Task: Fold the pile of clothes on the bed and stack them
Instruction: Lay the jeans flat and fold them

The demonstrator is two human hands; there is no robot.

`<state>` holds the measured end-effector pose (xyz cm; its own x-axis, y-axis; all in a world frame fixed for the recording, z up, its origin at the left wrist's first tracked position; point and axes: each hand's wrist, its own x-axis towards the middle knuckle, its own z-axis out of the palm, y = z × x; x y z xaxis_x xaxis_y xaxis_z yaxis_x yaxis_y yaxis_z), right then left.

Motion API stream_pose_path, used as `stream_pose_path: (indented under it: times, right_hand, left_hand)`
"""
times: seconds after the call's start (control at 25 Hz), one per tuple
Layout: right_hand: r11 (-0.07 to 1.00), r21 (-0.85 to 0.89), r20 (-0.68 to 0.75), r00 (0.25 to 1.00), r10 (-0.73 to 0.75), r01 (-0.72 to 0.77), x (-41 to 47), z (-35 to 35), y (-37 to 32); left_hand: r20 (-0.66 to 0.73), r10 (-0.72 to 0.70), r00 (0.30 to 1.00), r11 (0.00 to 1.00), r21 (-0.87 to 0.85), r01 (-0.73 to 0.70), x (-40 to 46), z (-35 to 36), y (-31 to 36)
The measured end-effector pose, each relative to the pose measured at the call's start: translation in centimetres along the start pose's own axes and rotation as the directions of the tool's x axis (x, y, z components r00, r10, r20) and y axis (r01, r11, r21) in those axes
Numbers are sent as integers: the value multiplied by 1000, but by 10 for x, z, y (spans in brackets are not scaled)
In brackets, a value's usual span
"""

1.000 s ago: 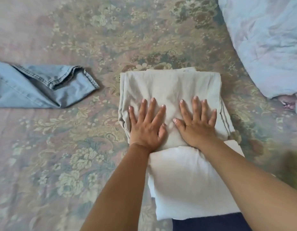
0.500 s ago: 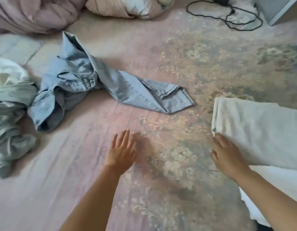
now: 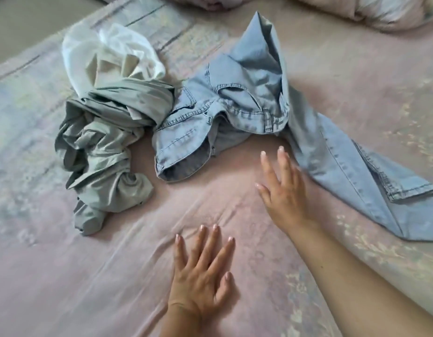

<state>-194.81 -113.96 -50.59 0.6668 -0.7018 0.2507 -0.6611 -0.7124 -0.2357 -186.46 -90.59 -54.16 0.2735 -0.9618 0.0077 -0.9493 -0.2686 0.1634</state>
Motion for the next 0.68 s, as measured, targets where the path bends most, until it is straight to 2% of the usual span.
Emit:
stream_pose_path:
  times: [0.08,0.12,0.2,0.32,0.36,0.48,0.68]
  right_hand:
    - [964,-101,59,969,-241,246,58,-5,-31]
    - [926,-191,132,943,-305,326,83,-14,-48]
    - [850,-326,282,900,-331,415,126,-21,-73]
    - [866,-306,550,816,-179,396,170,-23,-84]
    - [879,-278,569,803,-175,388,174,-26,-84]
    - [880,-265,454,856,-246,394,160,-30,-62]
    - [897,-219,371,883,-289,385,91,-54,-9]
  left_hand:
    - [-51,5,999,1000,12,-4,6,4,-2]
    - [-79,6,997,1000,7,-5,6,5,-2]
    - [-104,9,994,1000,-23,-11,6,4,0]
    - [-121,25,992,1000,5,-24,9,6,-4]
    - [-125,27,992,999,24,-24,9,7,-5]
    - [-119,24,993,999,45,-19,8,6,-6]
    - [-166,9,986,1000,12,-7,7,7,-5]
